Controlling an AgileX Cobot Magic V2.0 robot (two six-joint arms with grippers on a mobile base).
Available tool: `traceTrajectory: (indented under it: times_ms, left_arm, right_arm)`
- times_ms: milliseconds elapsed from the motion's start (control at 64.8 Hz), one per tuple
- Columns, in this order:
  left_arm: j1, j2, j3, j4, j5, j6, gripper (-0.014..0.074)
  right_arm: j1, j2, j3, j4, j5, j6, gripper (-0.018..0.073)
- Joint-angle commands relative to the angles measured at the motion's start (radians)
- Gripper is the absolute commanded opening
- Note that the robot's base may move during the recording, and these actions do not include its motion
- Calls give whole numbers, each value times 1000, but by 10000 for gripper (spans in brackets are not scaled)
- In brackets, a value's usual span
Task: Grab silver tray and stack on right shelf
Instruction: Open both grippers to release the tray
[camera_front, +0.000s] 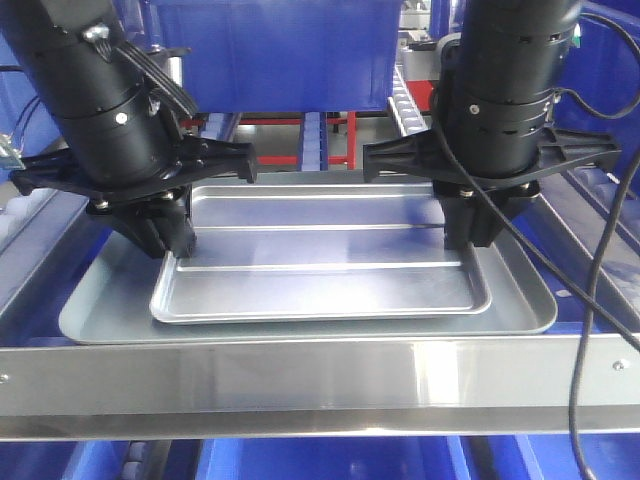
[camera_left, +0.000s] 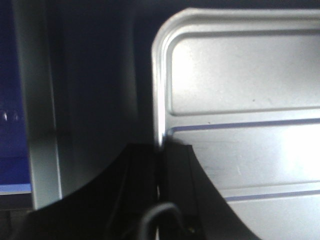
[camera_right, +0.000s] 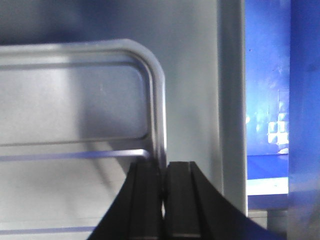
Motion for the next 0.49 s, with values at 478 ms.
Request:
traceTrajectory:
  times_ms: [478]
  left_arm:
    - [6, -43, -31, 76, 21, 30, -97]
  right_arm:
    - [6, -50, -46, -2, -87, -1, 367]
